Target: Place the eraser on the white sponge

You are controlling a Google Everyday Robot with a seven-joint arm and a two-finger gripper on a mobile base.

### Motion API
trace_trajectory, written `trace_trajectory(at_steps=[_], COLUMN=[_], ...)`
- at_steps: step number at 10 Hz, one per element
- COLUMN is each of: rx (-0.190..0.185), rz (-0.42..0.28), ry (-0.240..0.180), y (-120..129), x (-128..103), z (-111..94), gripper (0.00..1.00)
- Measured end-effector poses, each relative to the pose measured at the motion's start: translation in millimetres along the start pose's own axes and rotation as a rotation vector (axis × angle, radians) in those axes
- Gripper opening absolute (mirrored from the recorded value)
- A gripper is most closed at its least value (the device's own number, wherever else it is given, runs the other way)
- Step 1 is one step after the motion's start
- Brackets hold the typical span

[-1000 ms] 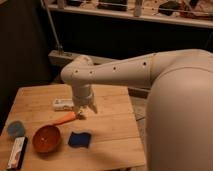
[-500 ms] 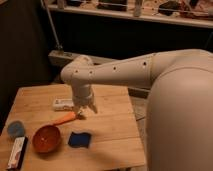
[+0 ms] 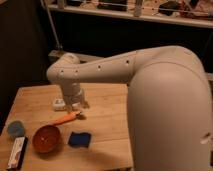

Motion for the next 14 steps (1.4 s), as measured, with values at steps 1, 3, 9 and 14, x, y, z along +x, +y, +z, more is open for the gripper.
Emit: trace_trajectory(at_steps=[1,3,9,14], rx=[0.012,0.022,-0.061,-0.049], rz=[-0.059,-0.227,-0.602,-1.093], ry=[-0.005,-0.005,0.04,-0.058], y=[13.1,56.9,158.2,171.6], x=[-6.2,-12.7,18.9,17.3], z=[-1.5,-7.0,-18.8,-23.1], gripper=[0.65,0.65,0.65,0.65])
